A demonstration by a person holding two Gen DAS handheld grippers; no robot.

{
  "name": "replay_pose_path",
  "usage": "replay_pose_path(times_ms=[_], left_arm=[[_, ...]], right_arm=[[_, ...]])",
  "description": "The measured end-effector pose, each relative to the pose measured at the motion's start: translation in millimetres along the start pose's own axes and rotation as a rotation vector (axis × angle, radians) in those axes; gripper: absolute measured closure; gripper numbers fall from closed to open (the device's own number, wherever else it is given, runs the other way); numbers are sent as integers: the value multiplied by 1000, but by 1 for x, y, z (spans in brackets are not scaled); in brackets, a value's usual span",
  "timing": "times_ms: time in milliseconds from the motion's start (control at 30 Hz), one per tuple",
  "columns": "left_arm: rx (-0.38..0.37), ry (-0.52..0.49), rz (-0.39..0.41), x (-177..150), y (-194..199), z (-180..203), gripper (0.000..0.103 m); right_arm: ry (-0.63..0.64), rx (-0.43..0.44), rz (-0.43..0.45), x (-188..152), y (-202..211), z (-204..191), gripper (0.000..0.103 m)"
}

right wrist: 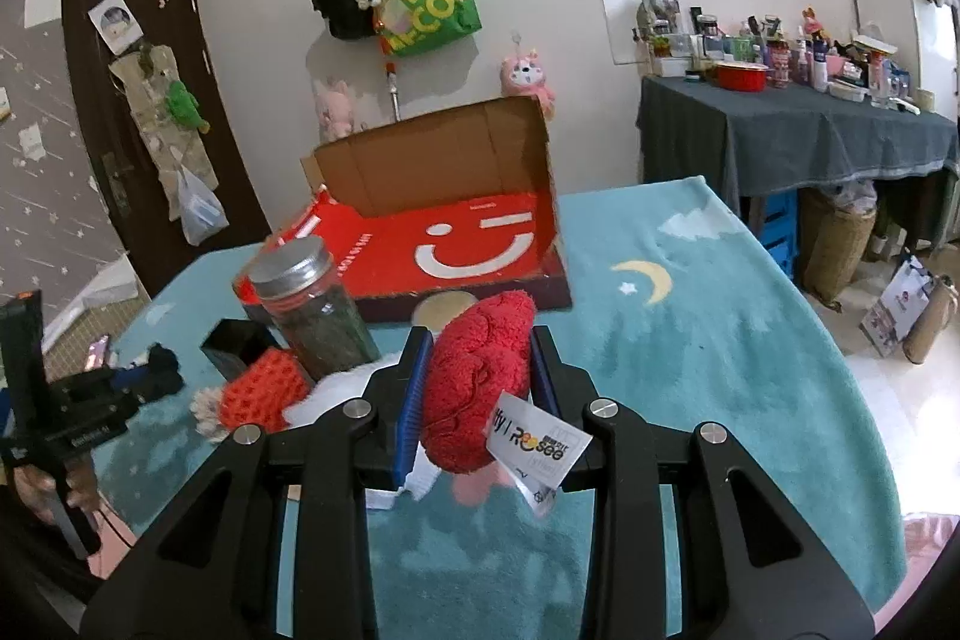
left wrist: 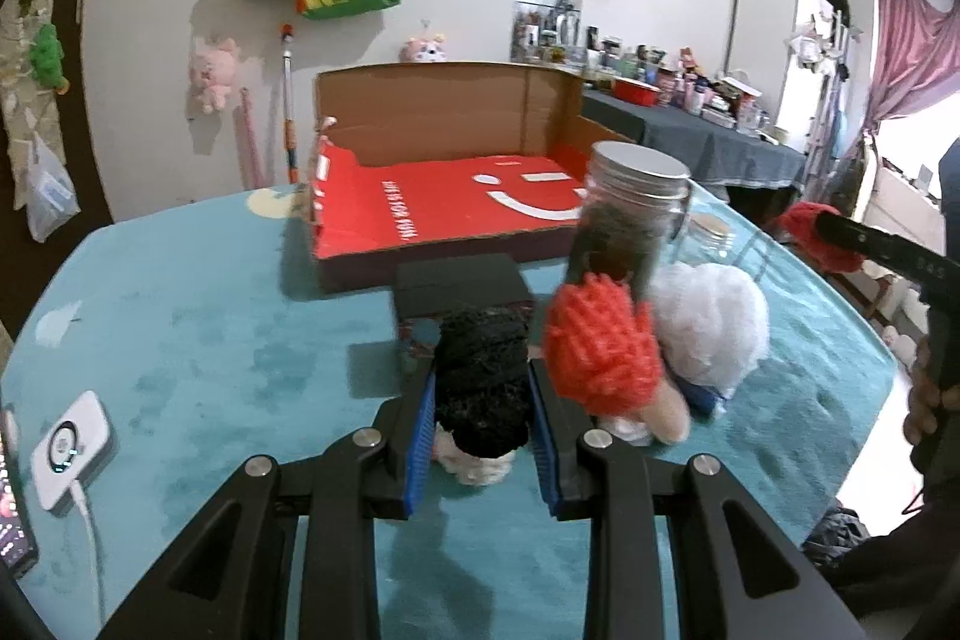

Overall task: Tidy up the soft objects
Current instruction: 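Carry the black pom-pom and red knitted ball over the red cardboard box with both tools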

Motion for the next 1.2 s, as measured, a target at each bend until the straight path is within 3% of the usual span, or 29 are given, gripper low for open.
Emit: replay_pose_path(times_ms=[167,367,667,933,1200], left_arm=[[-32,-8,-25,-5,-8,9,73],[-18,19,-43,-8,-10,-3,73],[27,73,-79,0,-16,-50,73],[5,86,-125,12,-28,-80,73],[17,45,-145,24,-34,-96,73]], right_arm=[[-4,26,-32,-10,-9,-6,72],[-41,25,-60,-18,-16,4,72],[-175,68,-134,-23,-36,58,72],[-230,118,-154,-7,-54,88,72],[-185,148,-154,9,-60,83,72]])
Point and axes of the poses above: each gripper's, at about its wrist camera, not at the fingertips, and y roughly against the way its jaws point, z to its right, x to its top, the point moved 1 cm from there along -y, roughly the way its jaws point, and after that the axes turned 5 degrees about y, right-handed, at the moved point
